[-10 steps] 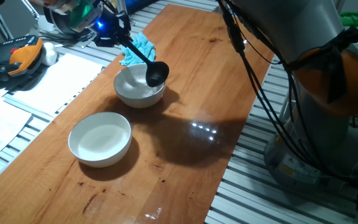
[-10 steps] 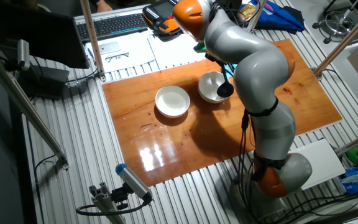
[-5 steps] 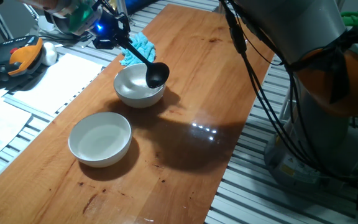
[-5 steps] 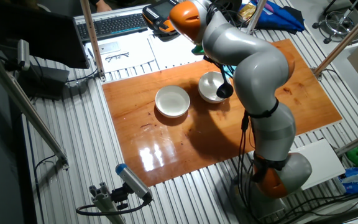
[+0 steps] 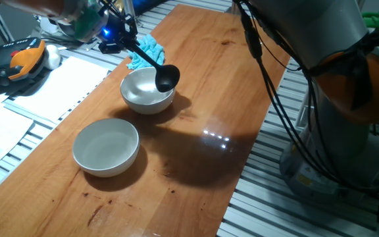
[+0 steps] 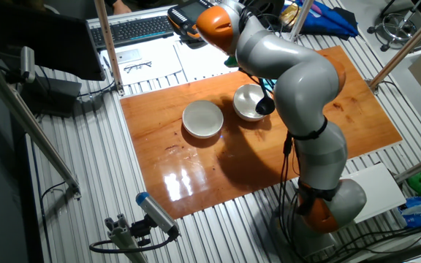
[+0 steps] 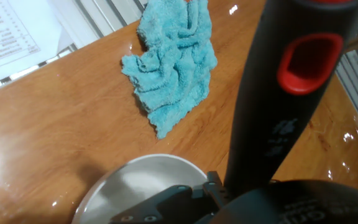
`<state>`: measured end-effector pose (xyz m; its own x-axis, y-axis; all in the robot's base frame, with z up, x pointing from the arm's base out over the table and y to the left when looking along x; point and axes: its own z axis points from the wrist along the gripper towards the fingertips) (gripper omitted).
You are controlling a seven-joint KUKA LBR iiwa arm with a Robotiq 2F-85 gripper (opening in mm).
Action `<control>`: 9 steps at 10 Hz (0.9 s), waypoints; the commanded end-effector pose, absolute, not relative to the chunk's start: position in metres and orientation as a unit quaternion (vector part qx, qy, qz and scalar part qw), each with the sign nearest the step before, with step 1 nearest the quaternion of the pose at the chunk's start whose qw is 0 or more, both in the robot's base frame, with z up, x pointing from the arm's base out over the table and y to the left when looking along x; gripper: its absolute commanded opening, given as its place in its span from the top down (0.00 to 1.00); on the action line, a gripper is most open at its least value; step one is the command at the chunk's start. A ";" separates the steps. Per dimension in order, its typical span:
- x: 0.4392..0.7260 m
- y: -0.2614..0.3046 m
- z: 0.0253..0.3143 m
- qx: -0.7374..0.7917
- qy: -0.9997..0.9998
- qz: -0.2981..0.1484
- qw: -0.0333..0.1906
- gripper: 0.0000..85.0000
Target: Scoop water with a large spoon from one bowl to another
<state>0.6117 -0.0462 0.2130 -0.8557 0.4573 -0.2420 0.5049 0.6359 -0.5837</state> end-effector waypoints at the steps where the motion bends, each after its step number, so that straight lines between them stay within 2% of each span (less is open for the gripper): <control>1: 0.612 -0.046 0.213 0.266 0.904 -0.334 0.036 1.00; 9: 0.610 -0.049 0.215 0.258 0.907 -0.329 0.036 1.00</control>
